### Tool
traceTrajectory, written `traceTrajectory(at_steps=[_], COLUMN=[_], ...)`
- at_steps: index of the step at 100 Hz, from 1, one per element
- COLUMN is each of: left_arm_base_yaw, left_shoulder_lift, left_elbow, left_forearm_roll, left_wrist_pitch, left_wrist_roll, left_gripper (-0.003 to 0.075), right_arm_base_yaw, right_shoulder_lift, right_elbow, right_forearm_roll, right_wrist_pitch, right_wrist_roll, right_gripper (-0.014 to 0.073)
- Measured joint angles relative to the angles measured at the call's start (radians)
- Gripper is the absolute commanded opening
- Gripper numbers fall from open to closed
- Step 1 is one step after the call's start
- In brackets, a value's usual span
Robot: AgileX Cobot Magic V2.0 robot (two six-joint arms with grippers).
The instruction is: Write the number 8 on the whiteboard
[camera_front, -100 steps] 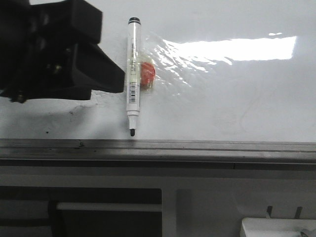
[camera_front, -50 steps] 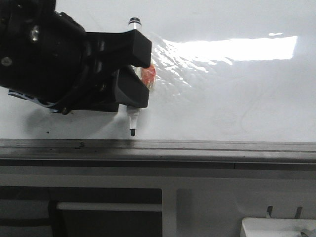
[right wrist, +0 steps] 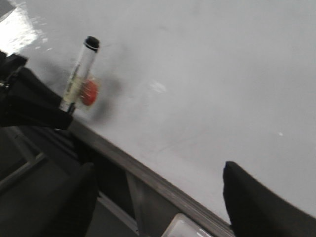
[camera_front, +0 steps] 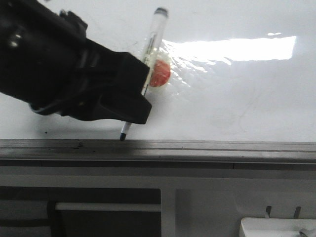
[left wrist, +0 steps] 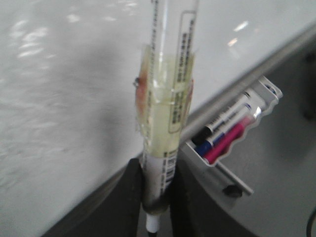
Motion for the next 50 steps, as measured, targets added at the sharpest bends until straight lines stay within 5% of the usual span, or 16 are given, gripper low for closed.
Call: traceTrajectory(at_steps=[29,50], left_arm_base_yaw=[-0.098,-0.107], left_shoulder_lift=[-0.227,-0.247], left_elbow=[0.0,0.0], left_forearm_roll=[0.147,0.152], left_wrist_pitch=[0.163,0.218], left_wrist_roll=[0.296,0.34], left_gripper=[-0.002,-0.002], right_arm_base_yaw=[0.176,0.263], right_shoulder_lift=[0.223,0.382], right_elbow=[-0.067,-0.111], right_forearm_roll=[0.506,0.676], right_wrist_pitch=[0.095,0.022], right_wrist_roll=[-0.67,-0.872], right_gripper=[0.047,0.047])
